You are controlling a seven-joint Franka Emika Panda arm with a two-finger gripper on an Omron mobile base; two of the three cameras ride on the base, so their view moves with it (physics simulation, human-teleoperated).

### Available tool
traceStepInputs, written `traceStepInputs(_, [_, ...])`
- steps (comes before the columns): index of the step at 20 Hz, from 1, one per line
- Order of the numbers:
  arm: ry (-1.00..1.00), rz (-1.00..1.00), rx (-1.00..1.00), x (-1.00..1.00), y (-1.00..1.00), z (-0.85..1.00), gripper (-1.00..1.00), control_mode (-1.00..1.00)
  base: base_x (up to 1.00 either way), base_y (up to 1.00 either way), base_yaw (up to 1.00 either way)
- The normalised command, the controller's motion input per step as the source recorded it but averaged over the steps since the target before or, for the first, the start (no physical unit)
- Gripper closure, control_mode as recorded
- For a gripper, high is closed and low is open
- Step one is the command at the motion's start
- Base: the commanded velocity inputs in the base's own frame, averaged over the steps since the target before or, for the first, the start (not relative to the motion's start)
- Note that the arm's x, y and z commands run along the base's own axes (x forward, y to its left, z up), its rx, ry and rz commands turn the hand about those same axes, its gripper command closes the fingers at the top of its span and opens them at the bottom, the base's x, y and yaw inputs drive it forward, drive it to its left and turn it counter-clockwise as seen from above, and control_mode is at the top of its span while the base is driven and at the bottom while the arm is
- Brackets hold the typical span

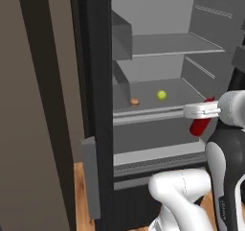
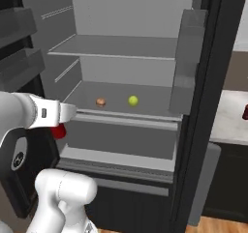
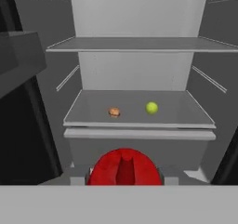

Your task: Place the ketchup and condiment bottle from the counter to the top shelf of the fridge. If the existing items in the fridge are on the top shelf, move them to other shelves.

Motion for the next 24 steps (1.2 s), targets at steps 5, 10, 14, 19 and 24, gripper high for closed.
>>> traceStepInputs(5, [0.0, 0.0, 0.0, 0.0, 0.0, 0.0, 1.0, 1.0, 0.6, 0.0, -0.04])
traceStepInputs(10, [0.0, 0.0, 0.0, 0.0, 0.0, 0.0, 1.0, 1.0, 0.61, 0.0, -0.05])
traceStepInputs(14, [-0.09, -0.01, -0.01, 0.15, 0.01, 0.69, 1.0, -1.0, 0.09, 0.0, -0.01])
traceStepInputs(19, [-0.16, -0.01, -0.05, 0.03, 0.01, 1.0, 1.0, -1.0, 0.0, 0.0, 0.0])
traceStepInputs(24, [-0.04, -0.01, -0.04, 0.52, 0.0, 0.74, 1.0, -1.0, 0.0, 0.0, 0.0])
